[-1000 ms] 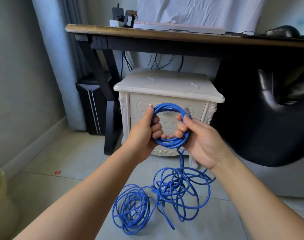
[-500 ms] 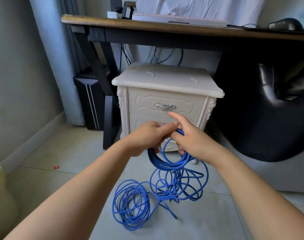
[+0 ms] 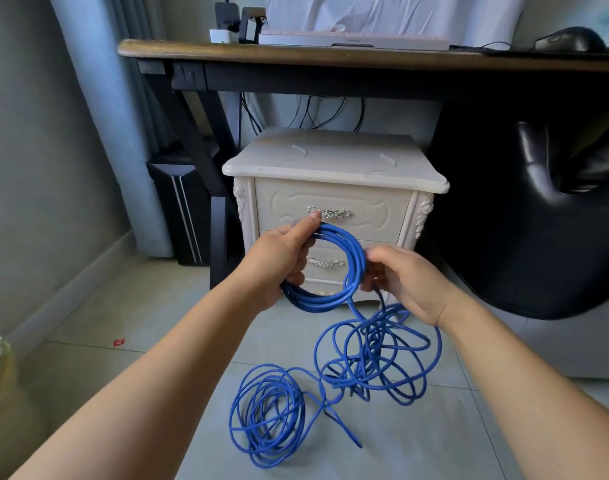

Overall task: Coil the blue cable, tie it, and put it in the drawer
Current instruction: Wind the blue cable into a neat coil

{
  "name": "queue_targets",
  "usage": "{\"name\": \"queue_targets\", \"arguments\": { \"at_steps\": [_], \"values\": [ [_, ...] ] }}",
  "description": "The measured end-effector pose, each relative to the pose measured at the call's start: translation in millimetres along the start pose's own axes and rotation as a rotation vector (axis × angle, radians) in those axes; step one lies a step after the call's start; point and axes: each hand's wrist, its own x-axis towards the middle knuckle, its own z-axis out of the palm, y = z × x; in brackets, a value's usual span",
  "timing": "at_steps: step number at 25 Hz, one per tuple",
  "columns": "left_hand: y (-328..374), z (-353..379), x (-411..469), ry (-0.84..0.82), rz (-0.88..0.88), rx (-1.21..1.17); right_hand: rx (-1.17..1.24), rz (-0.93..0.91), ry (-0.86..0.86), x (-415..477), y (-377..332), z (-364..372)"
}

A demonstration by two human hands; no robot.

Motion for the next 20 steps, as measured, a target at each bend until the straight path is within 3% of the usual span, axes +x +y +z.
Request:
{"name": "queue_targets", "arguments": {
  "at_steps": [3, 8, 13, 16, 20],
  "values": [
    [1, -1, 3, 0.078, 0.009, -0.046, 0.147, -0.053, 0.058, -1, -9, 5],
    [-2, 7, 1, 0.247, 0.036, -0.039, -0.049, -0.020, 0.118, -7, -19, 16],
    [-7, 19, -7, 0.374, 0.110, 0.059, 0.139, 0.046, 0.084, -12, -25, 28],
    [-11, 25, -9, 0.284, 0.090, 0.035, -0.066, -0.010, 0.226, -8, -19, 33],
    [-18, 21, -6, -0.035, -0.016, -0.027, -0.010, -0.043, 0.440, 0, -11, 32]
  ]
}}
